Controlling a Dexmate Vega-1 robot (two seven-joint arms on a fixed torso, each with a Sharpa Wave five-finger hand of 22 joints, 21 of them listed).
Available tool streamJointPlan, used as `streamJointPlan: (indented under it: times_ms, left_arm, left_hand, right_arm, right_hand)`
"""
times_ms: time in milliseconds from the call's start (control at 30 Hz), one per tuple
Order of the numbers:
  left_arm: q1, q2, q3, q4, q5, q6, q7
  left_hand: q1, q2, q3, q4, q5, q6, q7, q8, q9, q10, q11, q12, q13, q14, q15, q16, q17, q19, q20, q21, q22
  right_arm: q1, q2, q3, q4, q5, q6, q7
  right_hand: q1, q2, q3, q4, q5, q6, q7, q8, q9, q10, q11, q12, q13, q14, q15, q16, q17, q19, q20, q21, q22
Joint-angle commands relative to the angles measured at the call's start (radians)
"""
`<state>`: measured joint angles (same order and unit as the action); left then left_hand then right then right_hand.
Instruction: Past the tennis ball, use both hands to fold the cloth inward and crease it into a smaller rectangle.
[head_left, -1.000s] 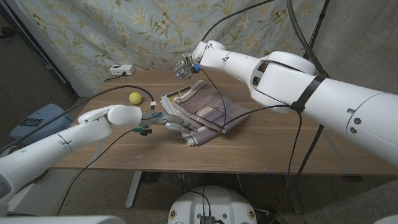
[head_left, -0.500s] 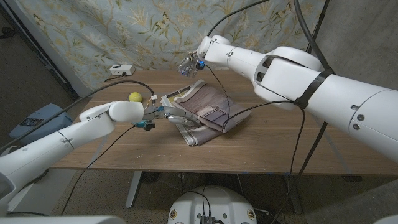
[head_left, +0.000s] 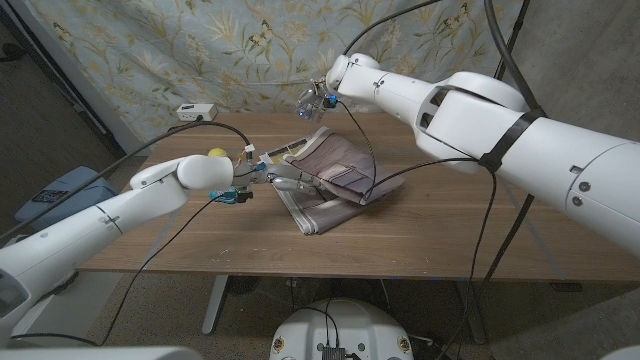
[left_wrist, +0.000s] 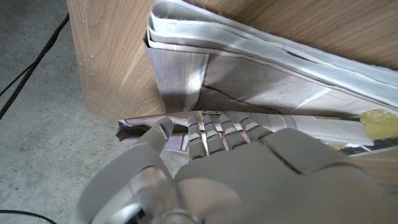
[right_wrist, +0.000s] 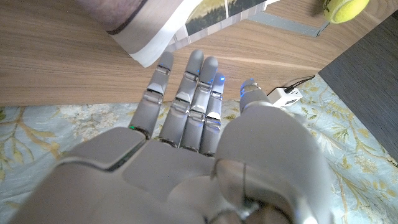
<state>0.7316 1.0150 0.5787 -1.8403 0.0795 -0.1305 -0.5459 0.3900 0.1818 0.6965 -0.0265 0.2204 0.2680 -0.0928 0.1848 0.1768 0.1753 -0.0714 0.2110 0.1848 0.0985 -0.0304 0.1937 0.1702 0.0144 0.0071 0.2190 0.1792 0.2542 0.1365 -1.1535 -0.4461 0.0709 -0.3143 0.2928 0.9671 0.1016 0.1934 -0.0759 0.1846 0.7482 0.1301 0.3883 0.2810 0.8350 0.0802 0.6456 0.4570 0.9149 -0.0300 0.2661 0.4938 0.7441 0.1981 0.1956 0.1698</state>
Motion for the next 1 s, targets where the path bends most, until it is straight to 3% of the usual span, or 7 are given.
streamJointPlan:
  times_ms: [33,167,333,533,767,1000]
  left_arm:
    - [-0.018,-0.007,0.014,0.014,-0.019,0.01,-0.026]
    - [-0.025,-0.007,0.027,0.022,-0.055,0.03,-0.075]
    - [0.0,0.029,0.015,-0.02,-0.09,0.073,-0.089]
    - [0.06,0.102,-0.041,-0.094,-0.156,0.13,-0.057]
    - [0.103,0.171,-0.107,-0.163,-0.214,0.168,-0.015]
    - [0.118,0.176,-0.136,-0.186,-0.23,0.167,0.035]
  left_hand:
    - [0.011,-0.001,0.0,-0.005,-0.005,0.01,0.0,0.007,0.003,0.008,0.003,0.006,0.003,0.009,-0.001,0.001,0.002,0.014,0.001,0.005,0.002]
    - [0.006,0.0,-0.007,-0.001,-0.008,-0.012,-0.007,-0.003,0.003,-0.007,0.005,-0.001,0.004,-0.01,0.006,-0.006,0.006,0.008,0.003,0.001,0.003]
    - [0.005,0.002,-0.01,0.001,-0.009,-0.012,-0.006,-0.003,0.003,-0.011,0.008,-0.002,0.004,-0.013,0.007,-0.006,0.007,0.017,0.008,0.004,0.003]
    - [0.003,0.004,-0.01,0.003,-0.009,-0.006,-0.005,-0.001,0.003,-0.007,0.008,-0.002,0.004,-0.006,0.003,-0.003,0.008,0.022,0.009,0.005,0.003]
    - [0.002,0.004,-0.005,0.006,-0.008,0.007,-0.005,0.004,0.004,0.009,0.007,0.004,0.004,0.009,0.003,0.0,0.008,0.034,0.01,0.008,0.003]
    - [0.001,0.002,0.0,0.007,-0.007,0.016,-0.003,0.006,0.004,0.015,0.006,0.005,0.005,0.015,-0.001,0.0,0.007,0.046,0.012,0.011,0.003]
  right_arm:
    - [-0.001,-0.011,0.014,0.0,0.014,0.002,-0.002]
    - [-0.003,-0.012,0.016,0.001,0.015,0.004,-0.002]
    - [-0.011,-0.021,0.021,-0.001,0.022,0.024,-0.041]
    - [-0.027,-0.03,0.005,-0.001,0.046,0.08,-0.157]
    - [-0.031,-0.033,-0.011,-0.001,0.057,0.111,-0.217]
    - [-0.034,-0.033,-0.012,-0.001,0.061,0.13,-0.227]
  right_hand:
    - [-0.008,0.005,0.002,-0.005,0.0,0.004,-0.003,-0.003,0.004,-0.009,0.001,-0.006,0.004,-0.009,0.005,-0.002,0.004,0.003,0.001,-0.001,0.004]
    - [-0.011,0.006,0.002,-0.005,0.0,0.005,-0.005,-0.005,0.005,-0.01,0.002,-0.007,0.004,-0.013,0.005,-0.004,0.004,0.003,0.001,-0.001,0.004]
    - [-0.012,0.009,0.003,-0.007,0.0,0.002,-0.006,-0.008,0.005,-0.018,0.004,-0.01,0.005,-0.019,0.007,-0.006,0.005,0.002,0.001,-0.001,0.004]
    - [-0.013,0.011,0.005,-0.009,0.0,0.001,-0.009,-0.011,0.005,-0.021,0.005,-0.011,0.005,-0.021,0.007,-0.008,0.005,0.002,0.0,-0.001,0.004]
    - [-0.013,0.012,0.006,-0.012,-0.001,0.001,-0.01,-0.013,0.006,-0.025,0.008,-0.013,0.006,-0.024,0.008,-0.01,0.005,0.002,-0.001,-0.001,0.004]
    - [-0.014,0.013,0.007,-0.014,-0.001,0.0,-0.009,-0.016,0.007,-0.028,0.008,-0.014,0.005,-0.027,0.01,-0.011,0.006,0.003,-0.001,-0.001,0.004]
